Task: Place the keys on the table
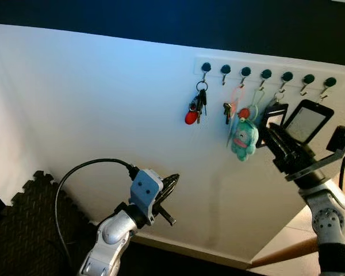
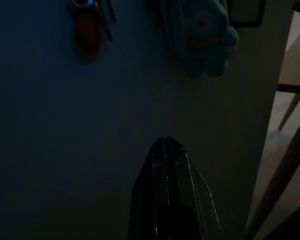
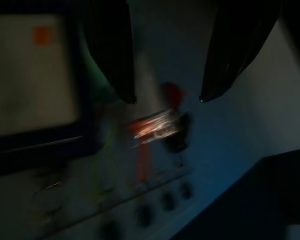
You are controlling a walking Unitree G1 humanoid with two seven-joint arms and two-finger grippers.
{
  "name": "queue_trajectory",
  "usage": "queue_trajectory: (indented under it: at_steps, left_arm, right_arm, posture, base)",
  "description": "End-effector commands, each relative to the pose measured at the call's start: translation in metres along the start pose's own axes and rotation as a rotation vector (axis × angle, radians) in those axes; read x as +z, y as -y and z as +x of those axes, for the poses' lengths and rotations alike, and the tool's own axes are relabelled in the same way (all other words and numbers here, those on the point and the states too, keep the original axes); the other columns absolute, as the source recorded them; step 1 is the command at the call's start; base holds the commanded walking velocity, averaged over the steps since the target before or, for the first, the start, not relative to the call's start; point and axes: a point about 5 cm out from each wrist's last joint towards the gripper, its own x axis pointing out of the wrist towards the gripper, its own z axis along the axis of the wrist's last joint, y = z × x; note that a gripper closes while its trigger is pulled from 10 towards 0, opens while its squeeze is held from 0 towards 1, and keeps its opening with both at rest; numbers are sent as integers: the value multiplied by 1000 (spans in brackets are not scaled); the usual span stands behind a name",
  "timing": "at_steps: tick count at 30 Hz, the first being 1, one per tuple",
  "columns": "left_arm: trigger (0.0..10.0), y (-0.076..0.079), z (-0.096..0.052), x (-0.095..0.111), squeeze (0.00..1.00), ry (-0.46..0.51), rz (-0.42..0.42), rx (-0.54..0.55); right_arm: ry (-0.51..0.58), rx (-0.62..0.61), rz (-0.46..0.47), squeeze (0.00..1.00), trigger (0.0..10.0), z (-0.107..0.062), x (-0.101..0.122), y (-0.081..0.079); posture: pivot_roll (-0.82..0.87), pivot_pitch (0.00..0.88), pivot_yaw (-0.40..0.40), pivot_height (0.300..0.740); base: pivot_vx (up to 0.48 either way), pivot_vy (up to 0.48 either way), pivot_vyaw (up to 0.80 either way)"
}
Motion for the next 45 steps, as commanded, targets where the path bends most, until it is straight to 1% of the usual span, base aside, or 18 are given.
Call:
queue_trajectory:
  at_steps: [1,2,4,5,6,7,8,9,10,11,12,14,20,21,22,26,35,45]
  left_arm:
    - [10000,-8,-7,-5,0,-29,-22,67]
    - [10000,-14,-11,-11,0,-54,-26,117]
    - [10000,-24,-22,-29,0,-142,-34,200]
    - [10000,-28,-30,-43,0,-209,-56,252]
    - [10000,-28,-30,-43,0,-209,-56,252]
    - [10000,-33,-40,-58,0,-301,-52,311]
    - [10000,-36,-49,-71,0,-376,-65,367]
    - [10000,-36,-49,-71,0,-376,-65,367]
    - [10000,-43,-69,-94,0,-505,-114,491]
    - [10000,-43,-69,-94,0,-505,-114,491]
    - [10000,-47,-84,-106,0,-571,-153,582]
    - [10000,-49,-94,-115,0,-611,-188,644]
    - [10000,-49,-105,-125,0,-662,-214,690]
    - [10000,-44,-108,-130,0,-693,-181,670]
    - [10000,-43,-108,-131,0,-701,-169,657]
    - [10000,-42,-105,-132,0,-705,-153,658]
    - [10000,-39,-102,-137,0,-706,-140,657]
    - [10000,-43,-105,-136,0,-673,-137,702]
  right_arm:
    - [-139,85,39,0,10000,-7,-21,-12]
    - [-254,106,29,0,10000,-15,-39,-16]
    - [-416,20,-41,0,10000,-27,-70,-10]
    - [-485,-95,-92,0,10000,-33,-85,0]
    - [-485,-95,-92,0,10000,-33,-85,0]
    - [-506,-265,-140,0,10000,-39,-96,14]
    - [-520,-394,-142,0,10000,-46,-106,22]
    - [-520,-394,-142,0,10000,-46,-106,22]
    - [-549,-533,-161,0,10000,-59,-122,25]
    - [-549,-533,-161,0,10000,-59,-122,25]
    - [-581,-563,-173,0,10000,-66,-131,22]
    - [-614,-562,-196,0,10000,-68,-138,19]
    - [-680,-603,-262,0,10000,-73,-151,19]
    - [-749,-690,-285,0,10000,-83,-165,19]
    - [-769,-716,-285,0,10000,-87,-168,19]
    - [-802,-749,-273,0,10000,-95,-179,15]
    - [-853,-719,-254,0,10000,-100,-197,1]
    - [-846,-705,-263,0,10000,-99,-200,0]
  posture:
    - [73,77,-57,740]
    - [73,77,-57,740]
    - [75,73,-57,740]
    - [70,71,-55,740]
    - [70,71,-55,740]
    - [70,70,-56,740]
    - [75,69,-56,740]
    - [75,69,-56,740]
    - [76,67,-58,740]
    - [76,67,-58,740]
    - [77,66,-57,740]
    - [73,64,-55,740]
    - [65,63,-53,740]
    - [70,62,-58,740]
    - [70,62,-58,740]
    - [70,63,-60,740]
    - [75,60,-64,740]
    - [86,51,-75,740]
  base:
    - [0,0,0]
    - [0,0,0]
    - [0,0,0]
    - [0,0,0]
    - [0,0,0]
    - [0,0,0]
    - [0,0,0]
    - [0,0,0]
    - [0,0,0]
    - [0,0,0]
    - [0,0,0]
    - [0,0,0]
    - [0,0,0]
    - [0,0,0]
    - [0,0,0]
    - [0,0,0]
    - [0,0,-581]
    - [0,0,-800]
